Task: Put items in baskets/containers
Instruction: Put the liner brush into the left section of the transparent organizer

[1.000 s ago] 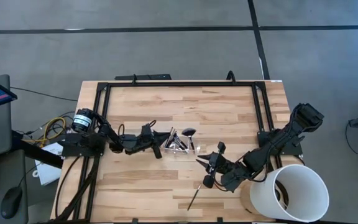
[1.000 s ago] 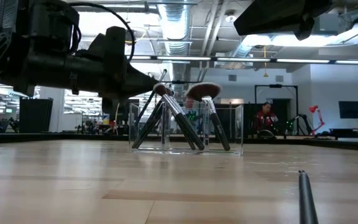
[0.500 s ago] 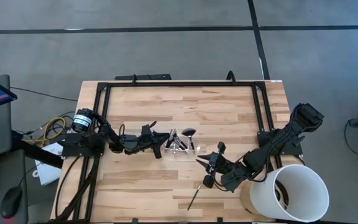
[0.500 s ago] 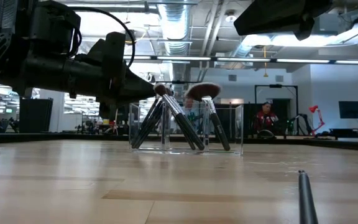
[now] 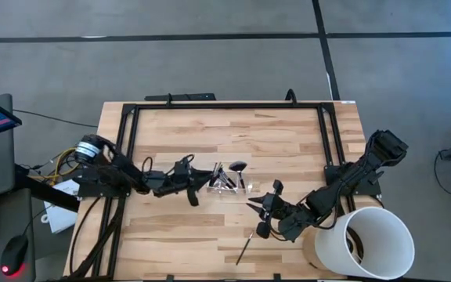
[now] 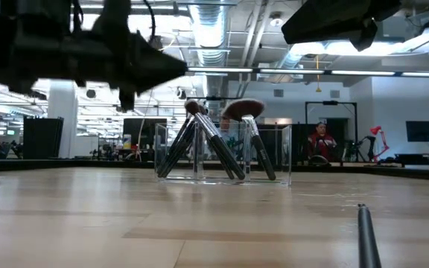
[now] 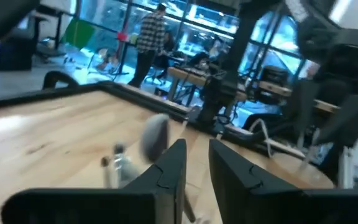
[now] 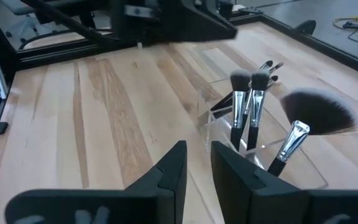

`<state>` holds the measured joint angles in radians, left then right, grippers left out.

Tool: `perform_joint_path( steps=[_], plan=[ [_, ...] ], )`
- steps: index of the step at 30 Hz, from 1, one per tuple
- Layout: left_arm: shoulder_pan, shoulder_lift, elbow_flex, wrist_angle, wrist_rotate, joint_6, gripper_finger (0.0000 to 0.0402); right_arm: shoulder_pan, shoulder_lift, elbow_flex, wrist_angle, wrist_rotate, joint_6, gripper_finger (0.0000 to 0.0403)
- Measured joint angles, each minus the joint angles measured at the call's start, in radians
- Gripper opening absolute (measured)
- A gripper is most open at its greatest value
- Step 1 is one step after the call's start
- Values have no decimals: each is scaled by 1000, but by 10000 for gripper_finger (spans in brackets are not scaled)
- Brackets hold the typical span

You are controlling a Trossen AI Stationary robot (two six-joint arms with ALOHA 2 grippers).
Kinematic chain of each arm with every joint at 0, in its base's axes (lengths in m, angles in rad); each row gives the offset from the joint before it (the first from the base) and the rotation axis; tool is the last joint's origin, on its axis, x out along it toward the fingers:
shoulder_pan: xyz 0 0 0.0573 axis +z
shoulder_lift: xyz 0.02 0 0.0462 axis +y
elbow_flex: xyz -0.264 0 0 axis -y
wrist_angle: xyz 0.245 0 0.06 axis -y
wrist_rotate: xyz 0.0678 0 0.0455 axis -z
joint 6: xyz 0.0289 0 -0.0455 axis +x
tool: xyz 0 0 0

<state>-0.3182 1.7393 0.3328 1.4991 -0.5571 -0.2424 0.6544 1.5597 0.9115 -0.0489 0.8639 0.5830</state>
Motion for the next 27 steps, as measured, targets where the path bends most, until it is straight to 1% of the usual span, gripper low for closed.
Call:
perform_joint_path(
  steps=[5,8,13,19,22,27],
  plan=[
    [-74,-139,0,-173,-57,83,66,0,0,0,0,0,2,66],
    [-113,-213,0,-289,-105,89,65,0,0,0,3,0,4,66],
    [-167,-311,0,-407,-122,91,65,0,0,0,4,-1,20,66],
    [-268,-402,0,-438,-127,203,61,-1,38,-1,30,-5,16,66],
    [-308,-436,1,-437,-144,243,60,-19,87,0,58,-27,13,66],
    [-344,-464,1,-440,-143,279,62,-71,166,-1,123,-81,-14,66]
  ],
)
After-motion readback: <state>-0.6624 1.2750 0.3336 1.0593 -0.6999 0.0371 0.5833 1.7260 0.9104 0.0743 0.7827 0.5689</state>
